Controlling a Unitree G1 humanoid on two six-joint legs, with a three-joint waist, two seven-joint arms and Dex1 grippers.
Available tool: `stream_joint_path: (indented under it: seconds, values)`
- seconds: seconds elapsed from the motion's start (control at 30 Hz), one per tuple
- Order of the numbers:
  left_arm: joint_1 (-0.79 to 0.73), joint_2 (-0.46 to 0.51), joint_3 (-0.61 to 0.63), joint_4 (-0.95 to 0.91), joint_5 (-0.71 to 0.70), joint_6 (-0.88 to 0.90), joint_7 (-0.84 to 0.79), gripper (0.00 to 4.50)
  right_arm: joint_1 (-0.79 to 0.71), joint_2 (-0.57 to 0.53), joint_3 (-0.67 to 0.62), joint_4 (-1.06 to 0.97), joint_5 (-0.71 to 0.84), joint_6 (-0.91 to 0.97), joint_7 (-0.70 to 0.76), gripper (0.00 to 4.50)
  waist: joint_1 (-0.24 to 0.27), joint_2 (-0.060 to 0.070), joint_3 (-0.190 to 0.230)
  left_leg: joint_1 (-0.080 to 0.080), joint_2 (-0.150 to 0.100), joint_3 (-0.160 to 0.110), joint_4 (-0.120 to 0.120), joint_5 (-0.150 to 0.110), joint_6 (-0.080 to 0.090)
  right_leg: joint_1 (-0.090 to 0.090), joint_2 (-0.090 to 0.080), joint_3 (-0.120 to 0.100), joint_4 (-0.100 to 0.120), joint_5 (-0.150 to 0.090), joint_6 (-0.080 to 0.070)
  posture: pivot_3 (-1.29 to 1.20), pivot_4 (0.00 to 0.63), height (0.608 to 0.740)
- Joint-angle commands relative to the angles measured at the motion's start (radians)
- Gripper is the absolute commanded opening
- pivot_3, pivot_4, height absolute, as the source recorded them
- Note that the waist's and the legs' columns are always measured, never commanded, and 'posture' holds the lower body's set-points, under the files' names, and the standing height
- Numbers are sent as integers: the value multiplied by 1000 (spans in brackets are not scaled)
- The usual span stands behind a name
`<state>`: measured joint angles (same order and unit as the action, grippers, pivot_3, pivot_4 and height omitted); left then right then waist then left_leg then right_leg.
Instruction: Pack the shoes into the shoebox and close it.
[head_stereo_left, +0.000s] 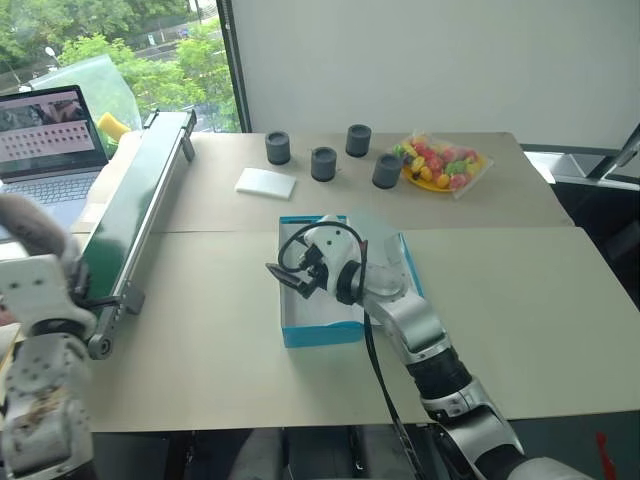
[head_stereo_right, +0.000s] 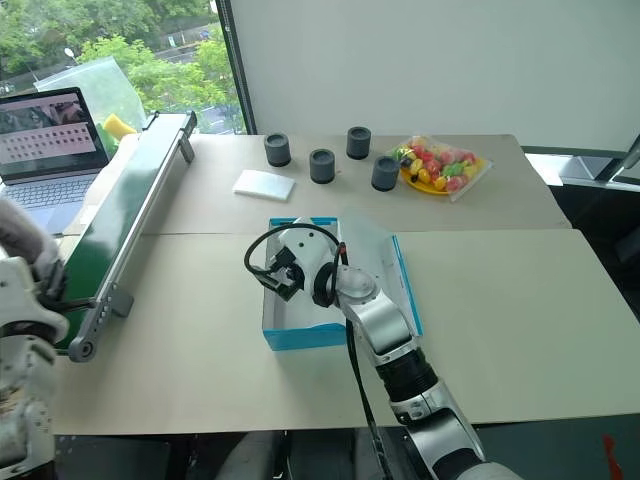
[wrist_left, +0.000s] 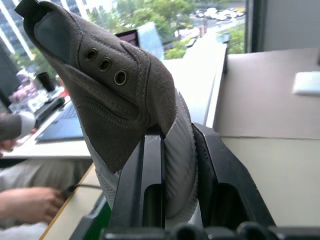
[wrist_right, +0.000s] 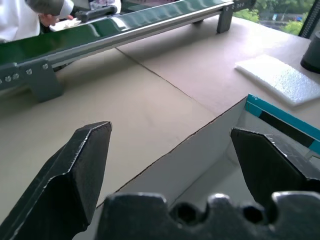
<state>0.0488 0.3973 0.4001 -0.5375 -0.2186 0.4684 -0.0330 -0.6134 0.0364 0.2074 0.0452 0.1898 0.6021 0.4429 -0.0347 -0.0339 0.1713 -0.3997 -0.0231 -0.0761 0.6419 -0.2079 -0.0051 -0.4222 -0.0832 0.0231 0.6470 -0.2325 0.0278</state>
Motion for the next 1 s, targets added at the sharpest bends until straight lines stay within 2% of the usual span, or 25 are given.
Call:
stream_joint_path:
  seconds: [0.03,0.1,0.17,0.27,0.4,0.67,0.87,1.0]
  values:
    - [-16,-4,-192,-126,55,19,-28,375,-114,99,-259,53,240,270,-101,4500,-2,0,0,0,0,0,0,0,0,0,1,1,0,0,0,0,150,736]
    - [-14,-15,-309,-179,60,40,-55,375,-190,154,-427,116,413,427,-165,4500,5,0,0,0,1,0,0,0,0,0,2,1,0,0,-1,0,150,736]
    - [-4,-20,-374,-225,39,63,-86,375,-259,156,-530,179,527,537,-208,4500,8,0,0,-1,1,0,0,0,0,0,2,1,-1,0,-1,0,150,736]
    - [-2,-8,-428,-271,22,91,-133,375,-330,133,-588,247,608,642,-238,4500,-7,2,1,-3,3,3,0,0,0,-3,5,4,-1,0,-1,0,150,736]
    - [-12,1,-430,-285,8,114,-168,375,-389,129,-648,301,680,675,-280,4500,-17,3,1,-2,5,8,-1,-1,1,-5,8,7,1,0,-2,0,150,736]
    - [-58,-23,-438,-280,-51,157,-212,375,-474,157,-657,344,774,675,-310,4500,-9,3,1,-1,5,18,0,-1,1,-2,7,8,-1,1,-1,0,150,736]
    - [-113,-21,-446,-273,-56,170,-223,375,-424,158,-546,301,753,693,-288,4500,-12,3,1,-1,5,19,0,-1,1,-2,7,8,-1,1,0,0,150,736]
    - [-133,-17,-445,-276,-56,183,-227,375,-400,147,-527,312,741,668,-294,4500,-11,3,1,0,5,19,0,-1,1,-2,8,9,0,1,-1,0,150,736]
